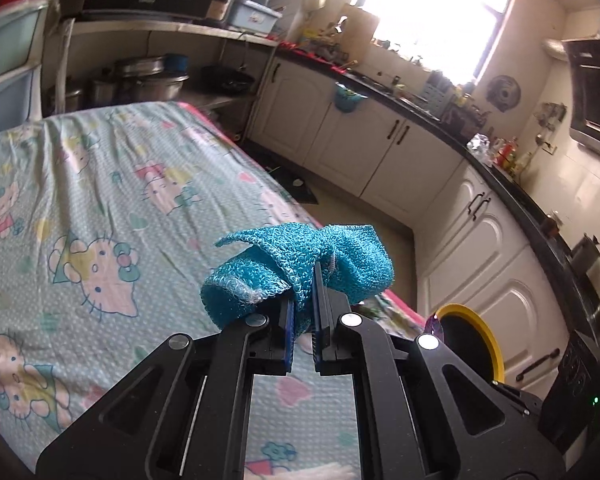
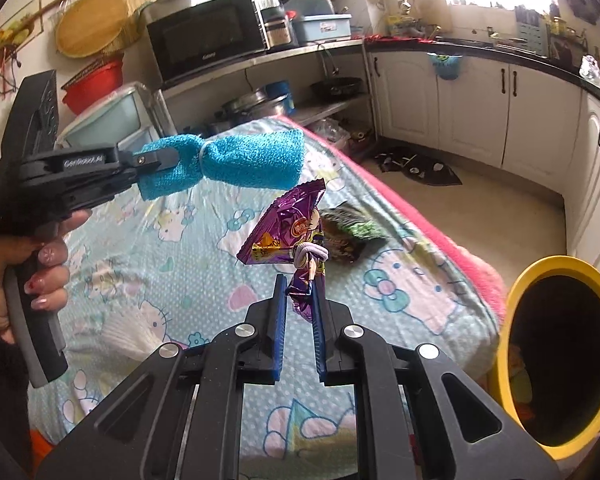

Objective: Collect trash
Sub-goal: 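Carry the purple wrapper and blue towel with both tools over the yellow bin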

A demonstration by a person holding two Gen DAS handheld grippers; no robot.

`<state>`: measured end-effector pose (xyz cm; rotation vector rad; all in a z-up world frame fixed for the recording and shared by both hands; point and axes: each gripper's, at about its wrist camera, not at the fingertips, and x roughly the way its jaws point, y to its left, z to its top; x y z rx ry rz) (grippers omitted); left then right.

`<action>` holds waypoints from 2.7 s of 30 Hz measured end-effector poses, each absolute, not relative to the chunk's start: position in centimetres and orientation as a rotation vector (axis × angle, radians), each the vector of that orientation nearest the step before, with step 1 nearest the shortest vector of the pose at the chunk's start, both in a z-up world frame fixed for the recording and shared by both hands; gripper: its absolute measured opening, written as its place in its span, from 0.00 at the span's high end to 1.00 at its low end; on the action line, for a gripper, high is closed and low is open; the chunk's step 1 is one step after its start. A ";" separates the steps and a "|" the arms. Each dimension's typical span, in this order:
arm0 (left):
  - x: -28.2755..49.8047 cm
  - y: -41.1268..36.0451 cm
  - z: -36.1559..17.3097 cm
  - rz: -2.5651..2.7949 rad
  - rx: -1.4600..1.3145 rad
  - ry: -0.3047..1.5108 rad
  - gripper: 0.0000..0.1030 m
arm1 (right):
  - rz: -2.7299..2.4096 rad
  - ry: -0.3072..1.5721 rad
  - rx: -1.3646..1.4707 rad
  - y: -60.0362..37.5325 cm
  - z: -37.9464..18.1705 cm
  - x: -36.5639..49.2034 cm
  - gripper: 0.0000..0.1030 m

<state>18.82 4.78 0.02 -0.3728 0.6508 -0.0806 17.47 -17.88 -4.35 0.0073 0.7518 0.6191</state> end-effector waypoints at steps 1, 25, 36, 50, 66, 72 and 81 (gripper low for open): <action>18.7 4.3 0.3 -0.090 -0.366 0.645 0.97 | 0.613 0.747 0.010 -18.2 -4.2 17.4 0.89; 18.2 -4.6 3.3 -0.253 -0.265 0.583 0.97 | 0.438 0.646 0.109 -27.6 -1.3 15.7 0.89; 18.5 -8.2 4.3 -0.309 -0.214 0.563 0.97 | 0.348 0.608 0.118 -31.1 -0.2 15.1 0.89; 19.4 -13.9 4.3 -0.378 -0.123 0.569 0.97 | 0.214 0.587 0.151 -36.0 -0.2 14.9 0.89; 20.8 -19.3 1.7 -0.420 -0.033 0.623 0.97 | 0.070 0.635 0.180 -40.6 -2.6 15.5 0.89; 21.4 -21.2 -0.2 -0.429 0.007 0.661 0.97 | 0.040 0.679 0.201 -41.8 -4.7 16.2 0.89; 22.2 -23.6 -2.8 -0.449 0.042 0.714 0.97 | 0.009 0.747 0.218 -42.6 -7.8 17.1 0.89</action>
